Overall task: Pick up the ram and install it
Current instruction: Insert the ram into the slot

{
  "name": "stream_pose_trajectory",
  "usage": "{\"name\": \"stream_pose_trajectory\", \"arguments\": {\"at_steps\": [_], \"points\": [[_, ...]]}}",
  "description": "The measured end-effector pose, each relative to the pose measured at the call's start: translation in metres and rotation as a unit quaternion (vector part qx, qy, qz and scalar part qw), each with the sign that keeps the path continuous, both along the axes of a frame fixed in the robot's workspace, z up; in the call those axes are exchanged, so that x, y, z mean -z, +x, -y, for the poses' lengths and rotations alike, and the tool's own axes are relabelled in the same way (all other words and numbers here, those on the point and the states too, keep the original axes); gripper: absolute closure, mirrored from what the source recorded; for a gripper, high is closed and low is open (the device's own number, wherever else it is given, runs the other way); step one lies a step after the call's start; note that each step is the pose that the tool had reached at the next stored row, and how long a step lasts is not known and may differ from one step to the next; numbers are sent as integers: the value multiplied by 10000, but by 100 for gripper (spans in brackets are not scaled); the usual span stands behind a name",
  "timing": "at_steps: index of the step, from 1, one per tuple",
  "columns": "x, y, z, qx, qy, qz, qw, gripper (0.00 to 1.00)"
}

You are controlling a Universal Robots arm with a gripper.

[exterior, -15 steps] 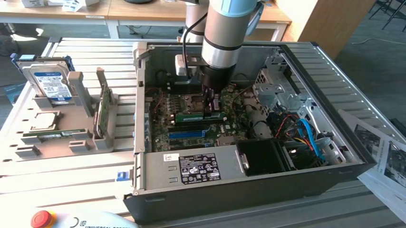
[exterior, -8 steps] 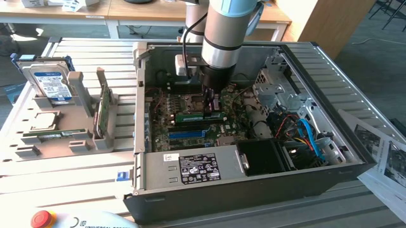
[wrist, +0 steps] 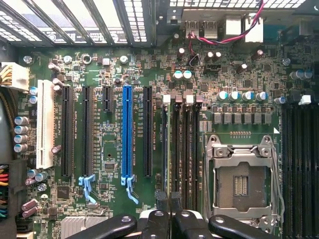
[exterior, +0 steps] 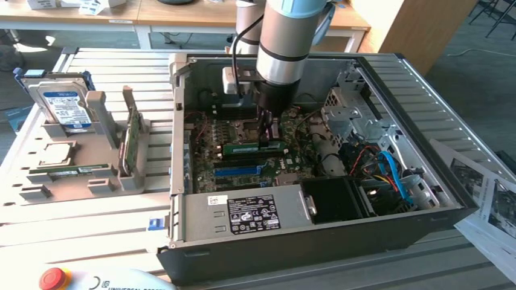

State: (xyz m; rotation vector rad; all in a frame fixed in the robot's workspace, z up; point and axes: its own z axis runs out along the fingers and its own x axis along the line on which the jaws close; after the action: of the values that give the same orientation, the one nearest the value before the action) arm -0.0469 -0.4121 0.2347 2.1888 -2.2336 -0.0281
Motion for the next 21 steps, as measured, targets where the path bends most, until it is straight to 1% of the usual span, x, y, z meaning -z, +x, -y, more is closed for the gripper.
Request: {"name": "stream_pose_trajectory", "arguments": {"at_steps": [3,4,8,21], "points": [[-5,0,0,0,-1,0,10000,88],[-5,0,1,0,-2,-6,10000,88],[-6,5,1,0,-2,-42,10000,88],[10,7,2,4,-1,-42,10000,88]]}}
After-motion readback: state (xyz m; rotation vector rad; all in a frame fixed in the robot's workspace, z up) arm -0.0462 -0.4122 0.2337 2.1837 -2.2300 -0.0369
